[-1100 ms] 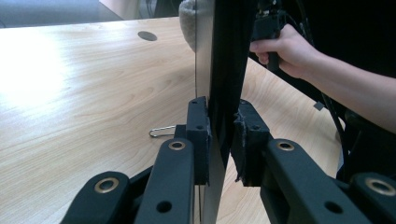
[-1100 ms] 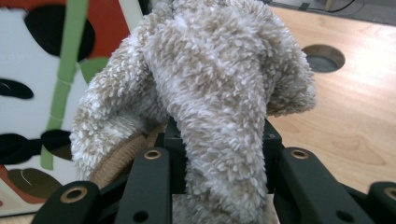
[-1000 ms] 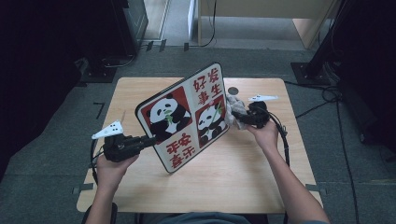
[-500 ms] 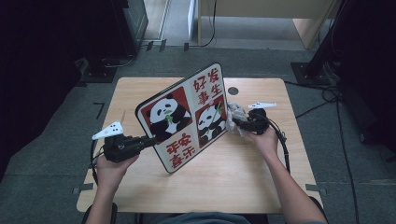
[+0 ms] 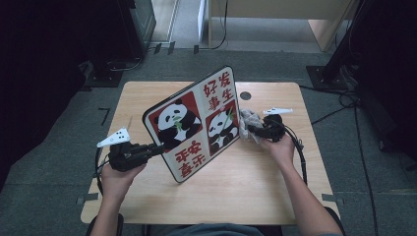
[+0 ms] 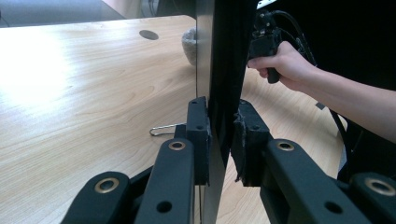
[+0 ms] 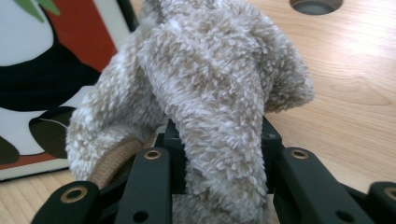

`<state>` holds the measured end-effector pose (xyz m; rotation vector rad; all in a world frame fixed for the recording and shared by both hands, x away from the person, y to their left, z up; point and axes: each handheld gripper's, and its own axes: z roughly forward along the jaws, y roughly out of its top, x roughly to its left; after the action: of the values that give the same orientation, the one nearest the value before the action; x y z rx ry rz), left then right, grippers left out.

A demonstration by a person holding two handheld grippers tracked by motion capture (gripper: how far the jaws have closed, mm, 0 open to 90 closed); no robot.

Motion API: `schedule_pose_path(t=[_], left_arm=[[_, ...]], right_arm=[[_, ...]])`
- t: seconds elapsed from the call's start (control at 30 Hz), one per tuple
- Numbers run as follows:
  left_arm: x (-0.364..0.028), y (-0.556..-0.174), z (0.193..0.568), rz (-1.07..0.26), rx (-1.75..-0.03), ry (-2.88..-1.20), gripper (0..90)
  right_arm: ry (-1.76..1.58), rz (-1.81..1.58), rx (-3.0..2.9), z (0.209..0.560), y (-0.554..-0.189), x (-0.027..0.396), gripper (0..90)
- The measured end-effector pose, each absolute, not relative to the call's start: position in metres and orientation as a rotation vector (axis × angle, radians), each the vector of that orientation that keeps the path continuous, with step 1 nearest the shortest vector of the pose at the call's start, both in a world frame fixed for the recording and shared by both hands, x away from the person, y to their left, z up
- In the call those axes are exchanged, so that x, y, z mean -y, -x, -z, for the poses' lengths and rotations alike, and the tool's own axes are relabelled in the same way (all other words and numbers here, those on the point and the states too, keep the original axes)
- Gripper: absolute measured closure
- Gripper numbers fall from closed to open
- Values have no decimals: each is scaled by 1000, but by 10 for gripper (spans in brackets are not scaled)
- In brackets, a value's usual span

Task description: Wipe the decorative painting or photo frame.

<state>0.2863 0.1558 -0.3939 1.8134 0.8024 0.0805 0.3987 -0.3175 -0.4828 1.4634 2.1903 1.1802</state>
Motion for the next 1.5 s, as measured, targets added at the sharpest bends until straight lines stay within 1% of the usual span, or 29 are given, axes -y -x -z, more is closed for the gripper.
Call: schedule_pose_path(t=[0.63, 1.03, 1.27, 1.4, 1.5], left_arm=[[-158, -288, 393, -74, -802, -1813, 788], [-158, -288, 393, -79, -799, -1817, 787], [-158, -289, 393, -78, -800, -1815, 786], [-158, -288, 393, -78, -802, -1815, 786], [-158, -289, 393, -78, -801, -1816, 785]], right_arm=[[-1521, -1194, -2055, 469, -393, 355, 673], [-1547, -1139, -1988, 483, -398, 375, 670], [-1598, -1120, -1974, 492, -409, 383, 665], [-1603, -1120, -1973, 499, -414, 382, 624], [-1618, -1130, -1965, 499, -414, 384, 550]])
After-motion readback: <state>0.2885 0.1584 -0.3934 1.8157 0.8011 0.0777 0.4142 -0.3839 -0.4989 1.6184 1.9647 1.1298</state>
